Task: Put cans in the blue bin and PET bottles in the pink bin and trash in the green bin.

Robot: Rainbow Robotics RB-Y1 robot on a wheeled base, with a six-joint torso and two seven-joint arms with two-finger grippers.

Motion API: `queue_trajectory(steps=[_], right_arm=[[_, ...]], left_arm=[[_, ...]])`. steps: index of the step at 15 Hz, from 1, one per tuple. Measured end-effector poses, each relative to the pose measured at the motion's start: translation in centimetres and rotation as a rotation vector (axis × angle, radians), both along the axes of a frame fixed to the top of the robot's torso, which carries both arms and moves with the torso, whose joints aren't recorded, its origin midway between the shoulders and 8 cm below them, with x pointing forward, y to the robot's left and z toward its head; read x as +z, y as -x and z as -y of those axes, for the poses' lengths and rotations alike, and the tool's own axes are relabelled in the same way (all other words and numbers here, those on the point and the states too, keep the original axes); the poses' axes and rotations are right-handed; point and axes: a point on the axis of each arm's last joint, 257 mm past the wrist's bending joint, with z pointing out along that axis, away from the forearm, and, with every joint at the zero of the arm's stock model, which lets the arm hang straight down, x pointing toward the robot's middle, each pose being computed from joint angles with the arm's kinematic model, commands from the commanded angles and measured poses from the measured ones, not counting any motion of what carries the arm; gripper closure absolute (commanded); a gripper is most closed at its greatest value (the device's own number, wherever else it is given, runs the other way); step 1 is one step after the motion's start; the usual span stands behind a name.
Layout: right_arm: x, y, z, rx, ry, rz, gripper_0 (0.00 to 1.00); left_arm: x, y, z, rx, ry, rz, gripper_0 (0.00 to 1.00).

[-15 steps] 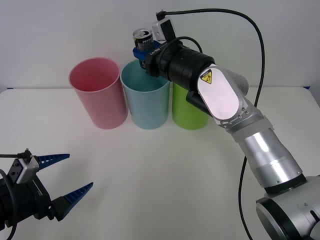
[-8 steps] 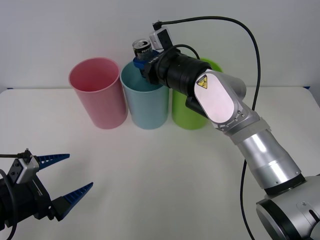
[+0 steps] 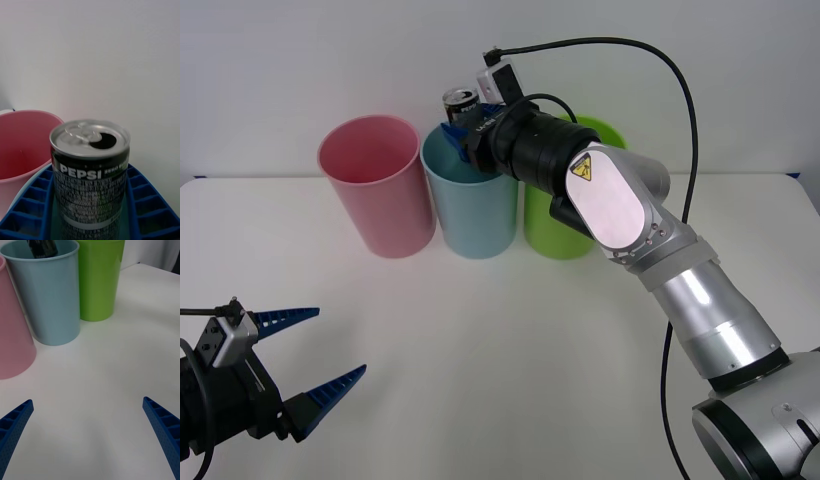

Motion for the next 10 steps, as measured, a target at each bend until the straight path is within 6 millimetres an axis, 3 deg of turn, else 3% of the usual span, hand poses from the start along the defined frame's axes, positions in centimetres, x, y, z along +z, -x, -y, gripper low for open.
queue_trajectory(steps=[10], right_arm=[[0.44, -0.02, 0.18, 0.001, -0.015, -0.001, 0.03]], left_arm=[[0.0, 0.0, 0.0, 0.0, 0.0, 0.0, 0.0]])
